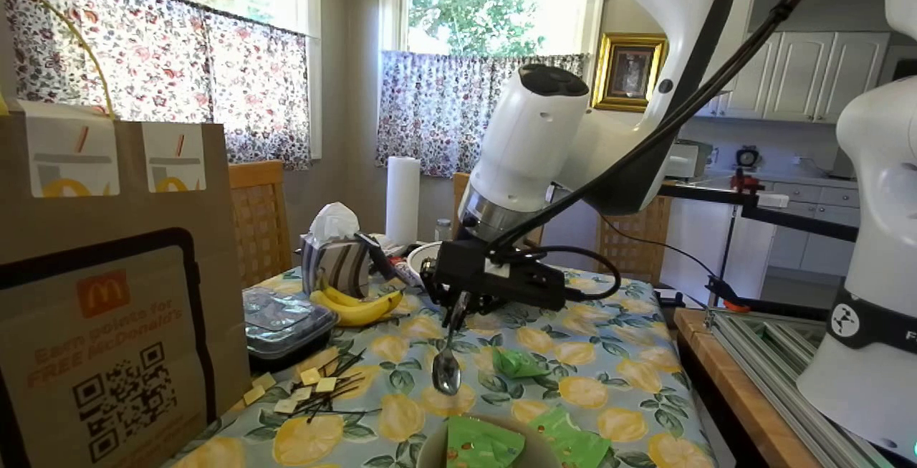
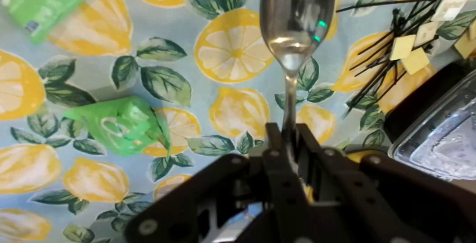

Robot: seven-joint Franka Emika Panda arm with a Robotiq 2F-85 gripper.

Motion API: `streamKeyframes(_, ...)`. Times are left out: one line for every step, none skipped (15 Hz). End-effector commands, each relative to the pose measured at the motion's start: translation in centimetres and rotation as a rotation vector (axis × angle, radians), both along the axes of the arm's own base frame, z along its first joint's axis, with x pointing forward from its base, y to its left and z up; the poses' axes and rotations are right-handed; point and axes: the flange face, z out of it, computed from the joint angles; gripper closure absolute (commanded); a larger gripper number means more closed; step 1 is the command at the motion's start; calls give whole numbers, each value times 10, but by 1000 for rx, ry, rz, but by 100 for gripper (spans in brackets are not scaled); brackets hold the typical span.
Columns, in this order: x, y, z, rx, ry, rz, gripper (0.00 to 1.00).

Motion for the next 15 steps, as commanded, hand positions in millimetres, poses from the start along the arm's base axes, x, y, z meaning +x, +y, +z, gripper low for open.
streamKeyframes(30,-7,-30,27,37,-27,96)
streamKeyframes(36,-10,-39,31,53,-36,96)
streamKeyframes(42,-12,-47,33,68,-47,96)
streamKeyframes(49,-15,-56,38,88,-54,96)
streamKeyframes(54,-17,-63,43,108,-55,96)
streamKeyframes(58,-19,-69,47,126,-50,96)
streamKeyframes(62,-19,-75,56,144,-42,96)
streamKeyframes(66,-20,-80,59,162,-31,96)
streamKeyframes(69,-20,-83,62,178,-25,96)
streamKeyframes(71,-21,-86,67,192,-15,96)
streamKeyframes(74,-21,-88,70,205,-8,96)
streamKeyframes(76,-22,-90,71,216,-2,96)
streamKeyframes(78,-23,-91,66,227,5,96)
streamKeyframes(80,-24,-91,71,239,6,94)
streamKeyframes(82,-26,-92,76,251,10,61)
